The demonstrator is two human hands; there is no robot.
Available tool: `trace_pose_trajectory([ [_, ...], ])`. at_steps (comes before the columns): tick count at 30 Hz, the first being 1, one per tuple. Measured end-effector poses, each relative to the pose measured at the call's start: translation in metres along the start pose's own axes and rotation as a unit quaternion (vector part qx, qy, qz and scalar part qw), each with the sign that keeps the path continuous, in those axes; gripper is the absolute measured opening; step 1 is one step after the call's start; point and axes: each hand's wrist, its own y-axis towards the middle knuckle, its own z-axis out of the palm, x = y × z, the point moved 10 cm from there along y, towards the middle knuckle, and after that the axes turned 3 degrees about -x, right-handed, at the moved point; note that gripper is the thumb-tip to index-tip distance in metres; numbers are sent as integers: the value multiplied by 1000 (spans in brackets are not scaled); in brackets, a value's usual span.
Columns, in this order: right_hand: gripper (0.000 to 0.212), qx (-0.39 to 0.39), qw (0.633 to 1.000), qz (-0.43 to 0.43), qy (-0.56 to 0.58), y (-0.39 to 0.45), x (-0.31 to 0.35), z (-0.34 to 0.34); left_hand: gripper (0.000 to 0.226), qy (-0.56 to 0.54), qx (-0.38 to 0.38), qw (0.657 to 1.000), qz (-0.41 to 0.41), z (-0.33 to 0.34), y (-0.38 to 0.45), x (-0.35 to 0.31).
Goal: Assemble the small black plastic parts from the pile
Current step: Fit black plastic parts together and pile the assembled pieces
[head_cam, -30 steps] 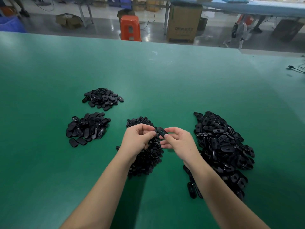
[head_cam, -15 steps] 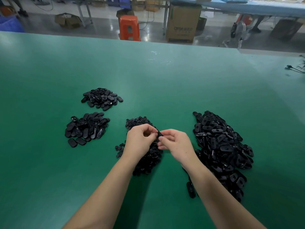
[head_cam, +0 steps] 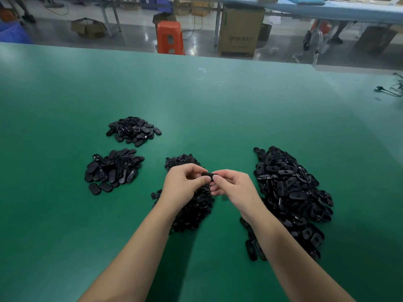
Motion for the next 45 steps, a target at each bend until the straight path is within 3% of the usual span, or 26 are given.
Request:
trace_pose_trajectory([
  [11, 12, 2, 999, 2, -47, 1, -5, 0, 5, -57, 23, 997, -57, 9, -6, 13],
  [29, 15, 6, 993, 1, -116, 3, -22, 4, 8, 89, 1, 993, -76, 7, -10, 24],
  [37, 12, -21, 986, -29, -164, 7, -12, -5, 11, 61, 24, 997, -47, 9, -10, 15],
  [45, 15, -7, 982, -48, -182, 6, -13, 0, 11, 119, 33, 992, -22, 8, -7, 14],
])
